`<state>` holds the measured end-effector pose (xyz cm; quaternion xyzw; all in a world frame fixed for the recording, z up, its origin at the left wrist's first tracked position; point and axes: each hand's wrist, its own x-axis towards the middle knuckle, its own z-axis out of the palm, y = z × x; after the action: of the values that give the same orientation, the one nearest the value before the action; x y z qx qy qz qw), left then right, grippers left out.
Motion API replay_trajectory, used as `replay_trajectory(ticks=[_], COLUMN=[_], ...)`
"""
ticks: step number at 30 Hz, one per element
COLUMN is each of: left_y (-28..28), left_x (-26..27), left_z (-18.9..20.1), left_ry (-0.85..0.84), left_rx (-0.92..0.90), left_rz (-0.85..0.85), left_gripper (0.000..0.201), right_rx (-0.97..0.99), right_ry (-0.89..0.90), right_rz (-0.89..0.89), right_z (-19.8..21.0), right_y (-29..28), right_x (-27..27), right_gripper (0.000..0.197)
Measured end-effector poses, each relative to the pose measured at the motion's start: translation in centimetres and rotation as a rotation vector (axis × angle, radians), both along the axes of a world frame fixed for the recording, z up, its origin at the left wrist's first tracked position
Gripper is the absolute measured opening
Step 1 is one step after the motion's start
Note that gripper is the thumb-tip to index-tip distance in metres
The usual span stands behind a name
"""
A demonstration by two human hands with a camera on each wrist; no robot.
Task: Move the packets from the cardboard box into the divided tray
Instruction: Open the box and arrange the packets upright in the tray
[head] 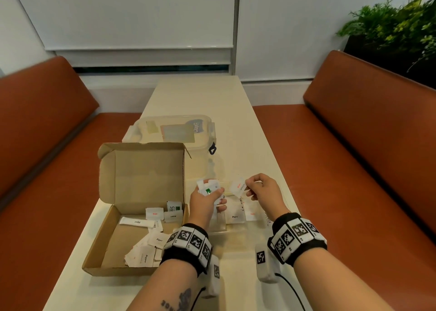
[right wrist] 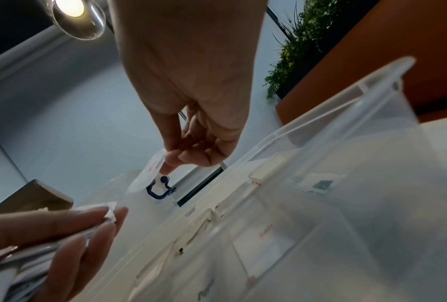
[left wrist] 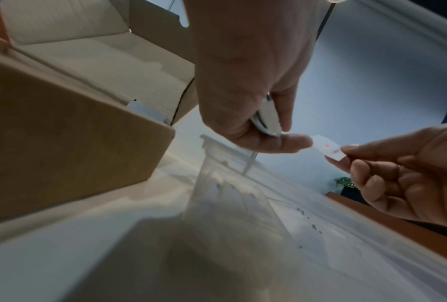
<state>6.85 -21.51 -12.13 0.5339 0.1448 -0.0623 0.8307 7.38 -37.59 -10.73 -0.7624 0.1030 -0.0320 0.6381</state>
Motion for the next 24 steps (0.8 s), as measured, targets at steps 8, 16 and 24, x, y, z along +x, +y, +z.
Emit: replay_trajectory(ticks=[8,16,24], left_y=[-0.7,-0.8,-1.4], left_x=[-0.6,-0.4,-0.3], left_z=[-0.1,0.1,0.1], left_ry=[0.003,-0.039,-0.073], left_rx=[0.064,0.327,0.304], left_rz=[-0.121,-0.191,-0.148], left_gripper=[0.033,0.028,0.024], right_rx=[-0.091,-0.345,-0.572], right_ry=[-0.025,-0.056,0.028], right_rz=[0.045,0.22,0.324], right_z=[0.7,1.5,1.1], right_y=[0.4,-0.5,-1.5], right_x=[-0.1,-0.9,-0.7], right_gripper=[0.009,0.039,0.009])
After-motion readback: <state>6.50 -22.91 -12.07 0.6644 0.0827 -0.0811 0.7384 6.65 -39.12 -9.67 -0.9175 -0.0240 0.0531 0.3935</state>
